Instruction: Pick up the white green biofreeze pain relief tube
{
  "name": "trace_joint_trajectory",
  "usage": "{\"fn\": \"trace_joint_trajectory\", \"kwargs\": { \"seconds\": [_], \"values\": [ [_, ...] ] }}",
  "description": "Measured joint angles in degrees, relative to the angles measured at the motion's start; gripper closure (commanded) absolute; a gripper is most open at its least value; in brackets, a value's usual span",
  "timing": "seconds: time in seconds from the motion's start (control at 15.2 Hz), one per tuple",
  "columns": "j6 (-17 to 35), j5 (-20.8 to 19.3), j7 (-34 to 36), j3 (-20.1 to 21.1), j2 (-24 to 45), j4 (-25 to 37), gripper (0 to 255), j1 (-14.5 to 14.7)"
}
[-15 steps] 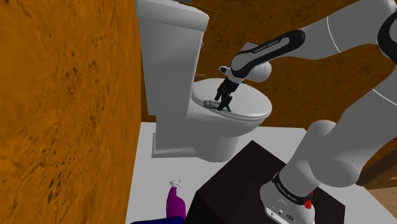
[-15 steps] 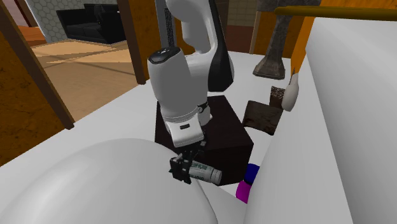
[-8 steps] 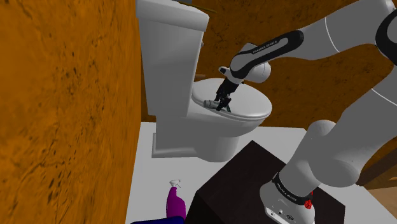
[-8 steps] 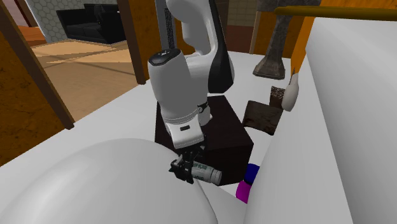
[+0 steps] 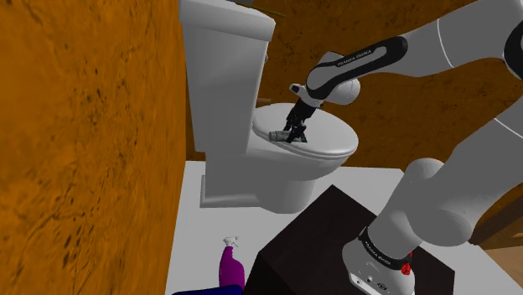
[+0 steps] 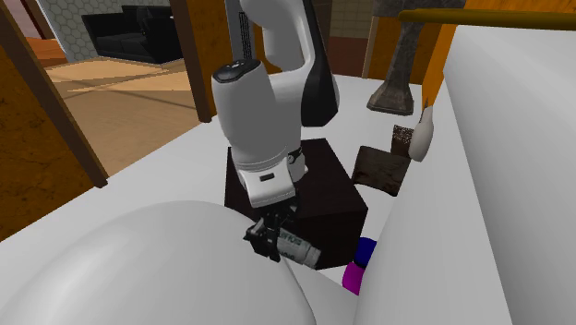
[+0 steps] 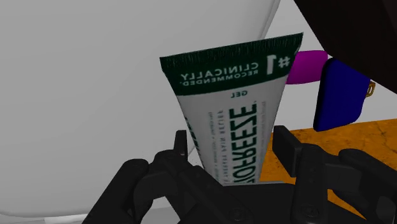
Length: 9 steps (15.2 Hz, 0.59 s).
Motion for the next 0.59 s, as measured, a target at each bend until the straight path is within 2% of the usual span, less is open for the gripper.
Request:
{"fn": "trace_joint_trajectory", "kwargs": {
  "seconds": [0.59],
  "values": [
    [-7.17, -3.78, 3.85, 1.57, -4.75, 3.08, 255, -1.35]
  ]
}}
